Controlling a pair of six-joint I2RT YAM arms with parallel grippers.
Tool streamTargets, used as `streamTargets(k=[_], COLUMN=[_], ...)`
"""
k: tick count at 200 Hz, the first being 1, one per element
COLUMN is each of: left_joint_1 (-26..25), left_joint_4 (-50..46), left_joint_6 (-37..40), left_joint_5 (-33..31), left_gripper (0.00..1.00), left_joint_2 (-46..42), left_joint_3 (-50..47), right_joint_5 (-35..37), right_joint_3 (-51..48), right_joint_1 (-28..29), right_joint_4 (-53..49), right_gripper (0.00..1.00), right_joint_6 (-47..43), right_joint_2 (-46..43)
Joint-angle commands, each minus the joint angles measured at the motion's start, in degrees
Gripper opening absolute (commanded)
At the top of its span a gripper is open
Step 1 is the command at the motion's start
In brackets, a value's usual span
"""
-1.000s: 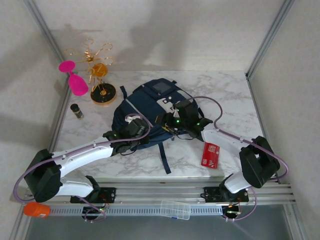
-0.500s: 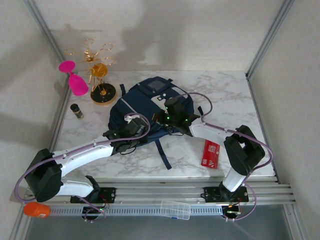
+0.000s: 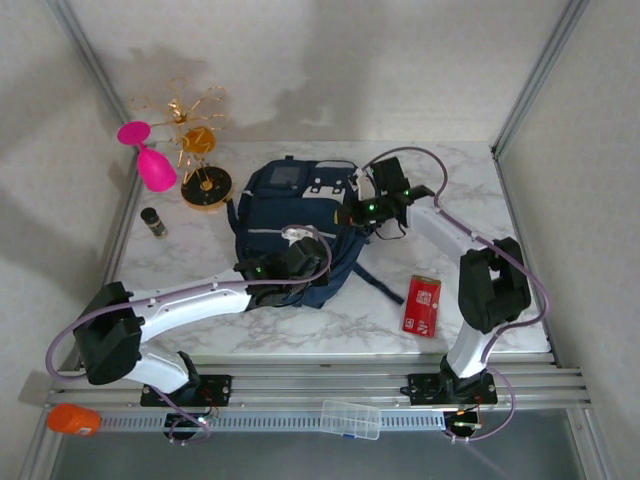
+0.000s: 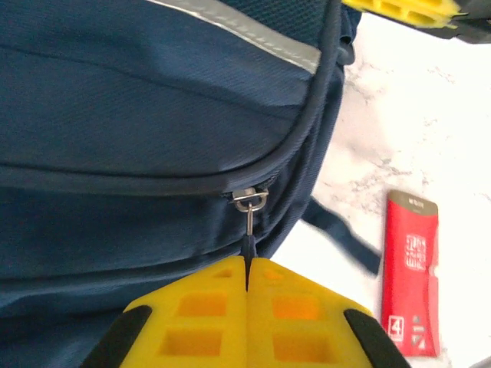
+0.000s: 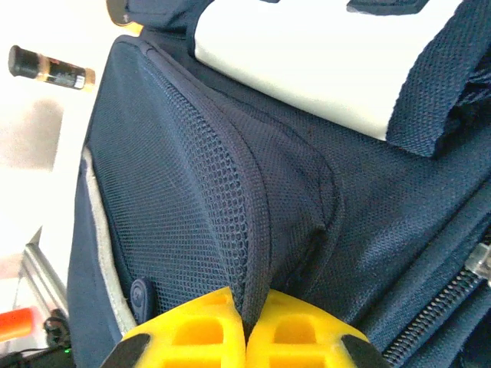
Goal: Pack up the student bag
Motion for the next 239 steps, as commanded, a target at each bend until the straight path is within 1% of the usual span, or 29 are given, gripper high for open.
streamTargets(k=[1, 12, 22, 33, 41, 45, 56, 66, 82, 92, 111, 123, 133, 156, 167, 189, 216, 229, 239], left_joint_1=[2.86, 5.04, 6.75, 7.57, 7.55, 7.55, 7.55, 7.55, 7.55, 7.6, 7.55, 7.55, 7.55, 7.55, 7.55, 7.57, 7.63, 7.63, 7.63], left_joint_4=[-10.4, -9.33, -7.69, -6.87, -6.55, -6.16, -4.56, -3.1, -0.99, -1.0, -1.45, -1.25, -0.87, 0.03, -0.02, 0.33, -0.98, -2.32, -3.02], left_joint_6=[3.97, 5.38, 6.59, 7.91, 8.95, 9.43, 10.06, 10.43, 11.02, 11.18, 11.3, 11.46, 11.47, 11.31, 11.3, 11.62, 12.13, 12.17, 12.23], left_joint_5=[1.44, 3.61, 5.71, 6.93, 7.29, 7.65, 8.49, 8.9, 9.0, 8.52, 6.46, 5.66, 5.01, 3.8, 3.18, 2.91, 1.74, 0.53, 0.4], left_gripper=[0.0, 0.0, 0.0, 0.0, 0.0, 0.0, 0.0, 0.0, 0.0, 0.0, 0.1, 0.15, 0.22, 0.27, 0.28, 0.24, 0.09, 0.0, 0.0], left_joint_2=[-1.59, -3.08, -3.89, -4.02, -3.64, -3.41, -2.77, -1.82, 0.15, 1.47, 3.03, 3.52, 3.89, 4.81, 5.49, 6.35, 6.59, 5.9, 5.18], left_joint_3=[-1.63, -4.4, -6.68, -7.42, -7.11, -6.95, -6.77, -6.64, -6.59, -6.08, -5.26, -5.06, -5.14, -5.47, -5.34, -5.14, -3.47, -2.42, -1.41], right_joint_5=[8.14, 8.73, 6.79, 4.03, 4.07, 4.7, 5.14, 4.4, 5.84, 6.49, 4.6, 2.76, 2.89, 4.36, 5.0, 5.53, 8.57, 9.74, 9.11], right_joint_3=[4.64, 3.58, 1.88, 0.03, -0.43, -0.4, -1.15, -2.17, -5.38, -8.2, -13.17, -15.47, -16.56, -19.44, -20.25, -22.21, -26.1, -27.89, -29.14], right_joint_1=[-1.86, -1.77, -1.55, -1.15, -0.67, -0.45, 0.3, 0.98, 1.4, 1.38, 1.57, 2.21, 2.97, 5.37, 6.23, 7.19, 7.55, 7.92, 8.26], right_joint_4=[2.72, 4.2, 6.17, 8.58, 8.72, 8.48, 8.54, 9.1, 9.83, 11.49, 14.99, 16.44, 16.63, 18.99, 19.23, 19.59, 20.95, 22.43, 24.51], right_gripper=[0.0, 0.0, 0.0, 0.0, 0.01, 0.04, 0.18, 0.24, 0.37, 0.42, 0.49, 0.51, 0.51, 0.53, 0.54, 0.54, 0.53, 0.54, 0.55], right_joint_6=[-5.38, -2.76, -0.63, 0.85, 1.48, 1.94, 3.72, 5.25, 9.02, 11.77, 16.2, 17.81, 18.9, 20.73, 21.19, 23.56, 30.69, 33.36, 35.31], right_joint_2=[0.34, -0.15, -0.76, -1.38, -1.61, -1.66, -2.33, -3.32, -5.79, -7.86, -10.65, -11.37, -11.88, -13.72, -14.04, -14.31, -16.44, -17.42, -17.5])
